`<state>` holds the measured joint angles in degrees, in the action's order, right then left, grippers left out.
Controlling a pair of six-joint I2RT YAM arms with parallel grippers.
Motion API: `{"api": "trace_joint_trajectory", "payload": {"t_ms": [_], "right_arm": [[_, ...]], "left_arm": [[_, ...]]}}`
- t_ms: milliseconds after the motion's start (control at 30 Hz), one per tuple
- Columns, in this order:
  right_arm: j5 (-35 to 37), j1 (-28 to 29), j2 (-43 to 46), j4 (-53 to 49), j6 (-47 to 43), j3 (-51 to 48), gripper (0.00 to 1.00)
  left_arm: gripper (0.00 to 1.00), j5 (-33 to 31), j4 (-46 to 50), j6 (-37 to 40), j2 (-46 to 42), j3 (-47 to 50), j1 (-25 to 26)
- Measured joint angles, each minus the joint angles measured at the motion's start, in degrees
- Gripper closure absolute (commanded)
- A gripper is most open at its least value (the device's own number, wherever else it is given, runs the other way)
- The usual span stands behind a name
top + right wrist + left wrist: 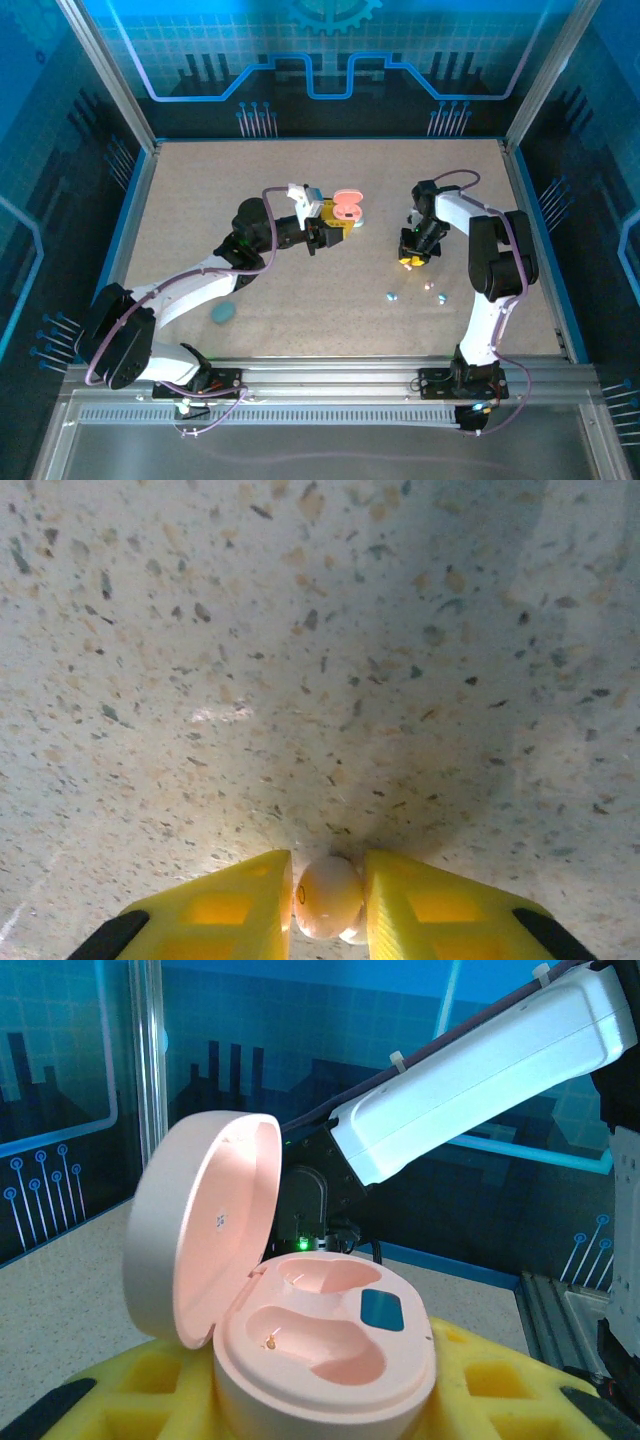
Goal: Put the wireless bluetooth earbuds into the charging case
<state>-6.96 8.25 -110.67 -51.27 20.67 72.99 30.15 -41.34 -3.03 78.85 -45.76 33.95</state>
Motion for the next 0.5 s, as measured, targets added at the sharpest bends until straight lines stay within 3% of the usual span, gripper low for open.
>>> {"api": "trace_joint_trajectory", "payload": {"t_ms": [500], "right_arm": [[1.5,0.7,-1.3,-1.9,-0.4,1.4,0.76]], "left_arm": [[0.65,0.0,0.0,0.0,-0.1,0.2,0.0]]}}
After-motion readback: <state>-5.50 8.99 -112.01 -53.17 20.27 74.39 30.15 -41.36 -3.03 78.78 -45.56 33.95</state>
